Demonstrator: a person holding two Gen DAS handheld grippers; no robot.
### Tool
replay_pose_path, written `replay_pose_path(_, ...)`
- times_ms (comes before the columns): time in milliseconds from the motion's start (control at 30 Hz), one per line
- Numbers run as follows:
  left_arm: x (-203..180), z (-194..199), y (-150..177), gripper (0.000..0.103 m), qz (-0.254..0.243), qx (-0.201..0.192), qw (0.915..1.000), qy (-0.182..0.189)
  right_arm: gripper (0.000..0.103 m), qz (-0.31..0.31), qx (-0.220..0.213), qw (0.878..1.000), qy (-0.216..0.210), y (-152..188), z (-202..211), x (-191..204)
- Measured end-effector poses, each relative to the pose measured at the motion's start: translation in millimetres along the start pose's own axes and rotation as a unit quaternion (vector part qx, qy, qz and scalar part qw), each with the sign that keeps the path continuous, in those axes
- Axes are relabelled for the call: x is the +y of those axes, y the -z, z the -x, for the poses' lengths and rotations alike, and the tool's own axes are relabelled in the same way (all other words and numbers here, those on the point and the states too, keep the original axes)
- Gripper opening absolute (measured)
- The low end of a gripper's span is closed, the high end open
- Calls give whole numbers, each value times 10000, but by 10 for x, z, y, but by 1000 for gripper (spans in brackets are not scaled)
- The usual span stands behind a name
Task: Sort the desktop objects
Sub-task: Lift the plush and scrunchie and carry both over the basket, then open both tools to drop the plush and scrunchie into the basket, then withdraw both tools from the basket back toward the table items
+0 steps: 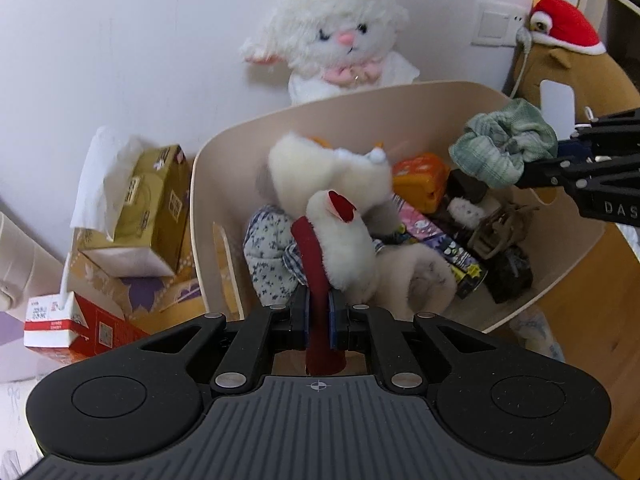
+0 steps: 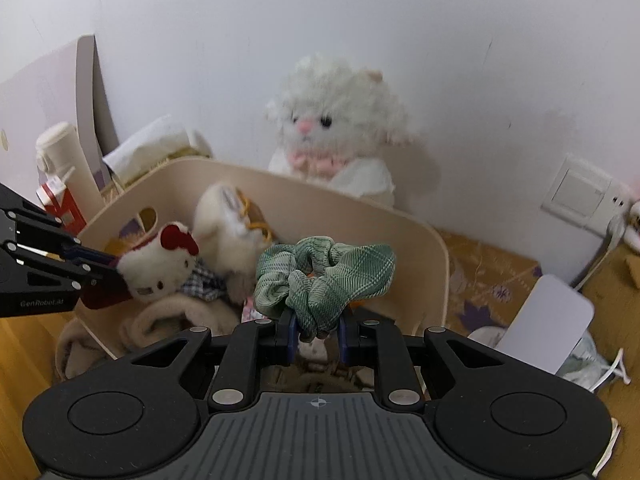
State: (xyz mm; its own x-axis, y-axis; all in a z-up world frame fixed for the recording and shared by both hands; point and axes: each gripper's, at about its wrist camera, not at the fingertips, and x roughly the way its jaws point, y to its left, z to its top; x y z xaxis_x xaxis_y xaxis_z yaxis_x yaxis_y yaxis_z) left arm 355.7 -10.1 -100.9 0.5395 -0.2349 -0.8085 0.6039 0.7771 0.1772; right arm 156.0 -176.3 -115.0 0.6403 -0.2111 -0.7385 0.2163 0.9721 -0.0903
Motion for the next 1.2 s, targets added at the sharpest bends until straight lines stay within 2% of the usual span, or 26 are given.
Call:
replay_pose_path(200, 24, -111, -16, 9, 140, 411, 9990, -130, 20, -60, 225, 9997, 24, 47, -63, -3)
replay_pose_path(300, 22, -112, 14, 9, 147, 445, 9988, -150, 24, -122, 264, 9996, 64, 78, -48, -16)
replay_pose_path(333, 27, -104, 16, 11, 174, 454, 9987, -151, 35, -165, 262, 9995, 98, 89, -35, -25)
replay_pose_path(367, 36, -91, 10, 20, 223, 471, 9985, -166, 45, -197, 265, 9994, 129, 96, -23, -37)
replay_pose_path(500, 52, 85, -31, 64, 319, 181, 9992, -134, 54, -274, 166, 9991, 261, 113, 56, -65)
replay_pose_path(567, 38, 193, -54, 74, 291, -48, 9993, -229, 64, -336, 33, 9990, 300, 109, 131, -75)
replay_pose_path(733, 58, 348, -60, 76, 193, -223, 9991, -306, 77, -458, -252, 9983, 270, 81, 349, -43)
replay_pose_path(900, 134, 454, 65, 76, 19, -279, 9987, -421, 82, -538, -435, 9975, 154, 81, 559, 31)
replay_pose_path(967, 174, 517, 116, 76, -3, -327, 9985, -436, 91, -566, -552, 9968, 149, 100, 657, 73)
replay_pose_path(1200, 291, 786, 272, 76, 30, -438, 9981, -438, 96, -673, -746, 9949, -26, 225, 937, 208)
